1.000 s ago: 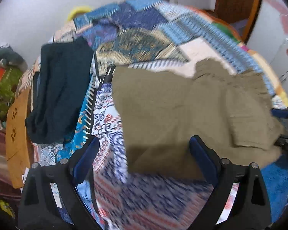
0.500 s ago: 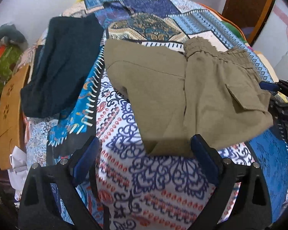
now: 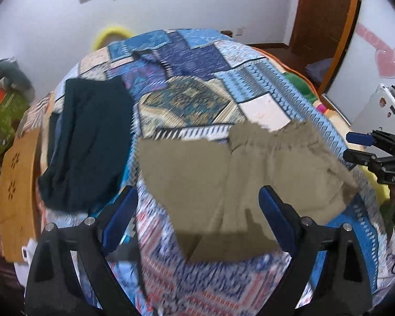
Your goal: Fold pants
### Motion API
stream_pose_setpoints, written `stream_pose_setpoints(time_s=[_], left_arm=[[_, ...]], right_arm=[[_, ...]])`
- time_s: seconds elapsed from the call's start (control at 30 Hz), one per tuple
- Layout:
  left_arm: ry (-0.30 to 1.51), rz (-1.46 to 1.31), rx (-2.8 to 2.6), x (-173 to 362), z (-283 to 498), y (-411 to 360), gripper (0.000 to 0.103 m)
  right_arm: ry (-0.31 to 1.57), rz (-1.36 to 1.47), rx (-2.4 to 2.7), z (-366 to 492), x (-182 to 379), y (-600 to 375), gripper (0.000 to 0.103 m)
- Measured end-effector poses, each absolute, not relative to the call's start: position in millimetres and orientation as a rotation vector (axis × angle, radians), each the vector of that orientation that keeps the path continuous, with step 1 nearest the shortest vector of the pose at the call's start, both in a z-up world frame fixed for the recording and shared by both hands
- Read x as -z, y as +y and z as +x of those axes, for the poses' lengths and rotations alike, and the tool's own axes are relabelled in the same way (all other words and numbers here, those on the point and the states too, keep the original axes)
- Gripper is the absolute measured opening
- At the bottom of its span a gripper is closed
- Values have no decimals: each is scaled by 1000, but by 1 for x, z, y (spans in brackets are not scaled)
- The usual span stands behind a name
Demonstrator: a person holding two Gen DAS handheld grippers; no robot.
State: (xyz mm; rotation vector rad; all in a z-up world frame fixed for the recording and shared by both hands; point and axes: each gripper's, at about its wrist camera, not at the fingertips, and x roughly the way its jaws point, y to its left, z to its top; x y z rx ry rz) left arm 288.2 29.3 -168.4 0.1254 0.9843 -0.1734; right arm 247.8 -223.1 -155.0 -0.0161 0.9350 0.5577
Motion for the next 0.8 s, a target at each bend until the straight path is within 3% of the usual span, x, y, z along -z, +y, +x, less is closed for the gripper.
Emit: stream_pose_setpoints(time_s=[0.23, 0.3, 0.4, 0.5, 0.8], left_arm=[[1064, 162, 269, 202, 338, -11, 93], [1089, 169, 288, 215, 347, -19, 82], [1166, 192, 309, 243, 358, -27, 57], [1193, 241, 317, 263, 360, -28, 57], [1133, 298, 309, 250, 325, -3, 61]], right_arm=[[924, -28, -555, 268, 165, -196, 58], [950, -35, -562, 272, 178, -187, 58], [1000, -46, -582, 275, 197, -176, 56], [1041, -59, -587, 278, 215, -170, 52], [1048, -56, -581, 265, 214, -192, 48]])
